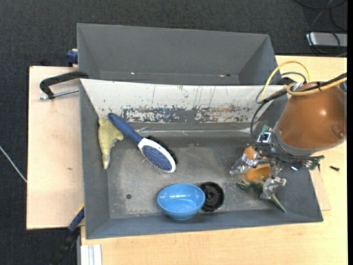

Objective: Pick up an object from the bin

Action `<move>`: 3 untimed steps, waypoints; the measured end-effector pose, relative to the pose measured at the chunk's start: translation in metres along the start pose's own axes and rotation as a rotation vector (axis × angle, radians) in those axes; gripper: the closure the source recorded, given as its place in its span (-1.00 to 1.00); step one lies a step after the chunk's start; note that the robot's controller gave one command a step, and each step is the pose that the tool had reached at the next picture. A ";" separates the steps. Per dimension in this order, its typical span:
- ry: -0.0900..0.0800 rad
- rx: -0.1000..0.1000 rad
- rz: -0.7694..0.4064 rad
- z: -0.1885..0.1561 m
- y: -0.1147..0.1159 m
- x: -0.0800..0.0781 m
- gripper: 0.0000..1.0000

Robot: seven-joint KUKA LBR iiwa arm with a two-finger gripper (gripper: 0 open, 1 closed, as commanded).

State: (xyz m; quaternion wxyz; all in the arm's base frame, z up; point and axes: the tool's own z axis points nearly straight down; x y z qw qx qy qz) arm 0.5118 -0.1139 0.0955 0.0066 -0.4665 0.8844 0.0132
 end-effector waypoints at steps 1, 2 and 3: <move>-0.003 0.007 -0.013 -0.001 -0.001 -0.001 -1.00; -0.007 0.010 -0.036 0.000 -0.002 -0.001 -1.00; -0.009 0.008 0.041 0.003 -0.020 -0.009 -1.00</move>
Offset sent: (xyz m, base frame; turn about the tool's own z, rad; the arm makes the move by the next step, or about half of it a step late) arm 0.0269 -0.0404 -0.0018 -0.0312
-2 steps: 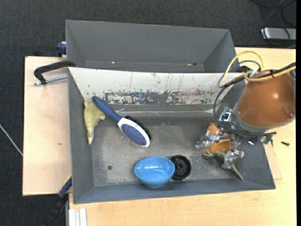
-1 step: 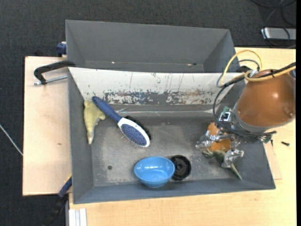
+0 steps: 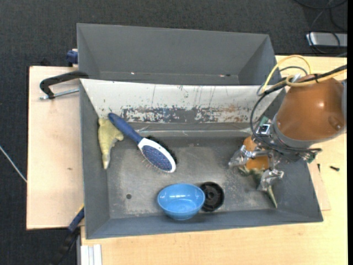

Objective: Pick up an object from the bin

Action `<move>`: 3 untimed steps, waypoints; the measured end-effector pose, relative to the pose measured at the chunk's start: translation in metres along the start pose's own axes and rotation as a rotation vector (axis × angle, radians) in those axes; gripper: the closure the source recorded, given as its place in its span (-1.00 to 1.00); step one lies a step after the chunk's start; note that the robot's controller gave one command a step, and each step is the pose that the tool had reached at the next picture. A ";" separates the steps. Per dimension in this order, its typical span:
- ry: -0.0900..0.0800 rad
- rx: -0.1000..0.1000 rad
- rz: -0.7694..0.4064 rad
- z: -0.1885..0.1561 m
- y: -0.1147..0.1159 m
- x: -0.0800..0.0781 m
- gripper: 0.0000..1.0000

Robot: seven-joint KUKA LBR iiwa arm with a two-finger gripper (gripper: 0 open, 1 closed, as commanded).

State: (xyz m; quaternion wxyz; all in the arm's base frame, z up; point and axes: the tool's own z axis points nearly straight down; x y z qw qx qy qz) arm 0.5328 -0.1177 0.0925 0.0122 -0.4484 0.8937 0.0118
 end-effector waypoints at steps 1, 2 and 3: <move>0.019 -0.014 -0.223 -0.014 -0.045 -0.039 -1.00; 0.012 0.000 -0.108 -0.015 -0.047 -0.034 -1.00; 0.028 0.015 -0.395 -0.144 -0.033 -0.027 -1.00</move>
Offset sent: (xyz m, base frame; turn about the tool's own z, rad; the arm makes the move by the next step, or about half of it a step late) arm 0.0595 -0.0092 0.0148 -0.2256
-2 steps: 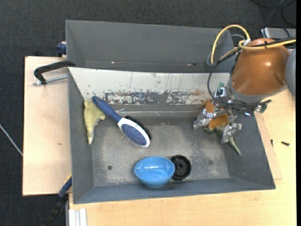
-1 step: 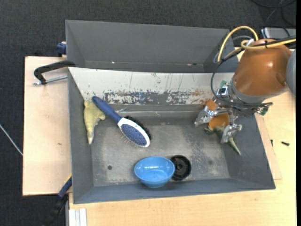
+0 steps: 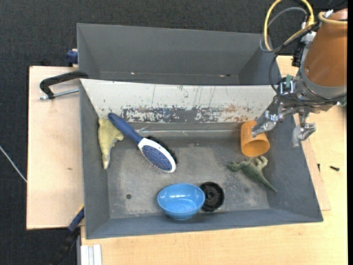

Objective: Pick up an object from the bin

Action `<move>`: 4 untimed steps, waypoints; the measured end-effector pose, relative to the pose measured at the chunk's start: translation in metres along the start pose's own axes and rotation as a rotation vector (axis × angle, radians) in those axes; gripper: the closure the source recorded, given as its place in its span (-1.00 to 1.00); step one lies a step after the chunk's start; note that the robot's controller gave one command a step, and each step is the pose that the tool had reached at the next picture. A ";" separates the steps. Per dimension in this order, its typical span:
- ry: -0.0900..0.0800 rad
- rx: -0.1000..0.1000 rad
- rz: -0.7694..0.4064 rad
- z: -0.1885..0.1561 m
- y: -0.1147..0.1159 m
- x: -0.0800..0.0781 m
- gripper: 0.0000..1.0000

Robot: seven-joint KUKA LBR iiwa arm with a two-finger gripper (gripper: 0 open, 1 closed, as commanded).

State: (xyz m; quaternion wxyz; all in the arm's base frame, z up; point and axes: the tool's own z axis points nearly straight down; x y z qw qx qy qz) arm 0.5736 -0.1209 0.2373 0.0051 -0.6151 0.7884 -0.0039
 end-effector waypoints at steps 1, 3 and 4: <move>0.000 -0.019 -0.049 0.082 -0.012 -0.010 -1.00; 0.000 -0.012 -0.047 0.077 -0.013 -0.009 -1.00; 0.000 -0.012 -0.047 0.077 -0.013 -0.009 1.00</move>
Offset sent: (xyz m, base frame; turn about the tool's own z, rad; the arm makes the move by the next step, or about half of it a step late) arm 0.0151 0.0045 -0.0775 -0.0511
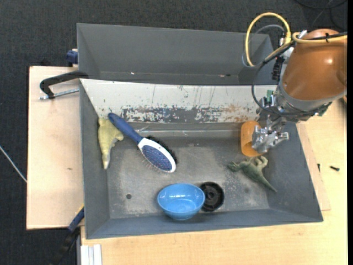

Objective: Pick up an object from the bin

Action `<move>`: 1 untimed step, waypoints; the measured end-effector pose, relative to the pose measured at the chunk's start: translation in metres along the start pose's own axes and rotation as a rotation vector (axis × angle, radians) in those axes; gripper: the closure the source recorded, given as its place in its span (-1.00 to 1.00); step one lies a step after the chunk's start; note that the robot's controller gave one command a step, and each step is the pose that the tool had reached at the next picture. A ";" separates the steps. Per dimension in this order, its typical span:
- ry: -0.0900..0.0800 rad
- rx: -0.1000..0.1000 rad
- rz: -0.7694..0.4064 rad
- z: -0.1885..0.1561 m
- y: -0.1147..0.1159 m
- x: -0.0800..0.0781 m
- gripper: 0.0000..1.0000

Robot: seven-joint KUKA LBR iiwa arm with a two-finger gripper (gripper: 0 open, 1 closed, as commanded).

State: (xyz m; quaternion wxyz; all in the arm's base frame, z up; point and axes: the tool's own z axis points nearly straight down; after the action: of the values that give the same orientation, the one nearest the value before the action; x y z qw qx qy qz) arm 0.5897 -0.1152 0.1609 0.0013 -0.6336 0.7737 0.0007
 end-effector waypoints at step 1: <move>0.000 0.000 0.000 0.000 0.000 0.000 -1.00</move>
Offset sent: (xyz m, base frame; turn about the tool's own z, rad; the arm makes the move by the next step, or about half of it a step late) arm 0.0000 0.0000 0.0000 0.0000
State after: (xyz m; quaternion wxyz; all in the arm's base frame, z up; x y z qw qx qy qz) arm 0.5897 -0.1152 0.1609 0.0014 -0.6336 0.7737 0.0007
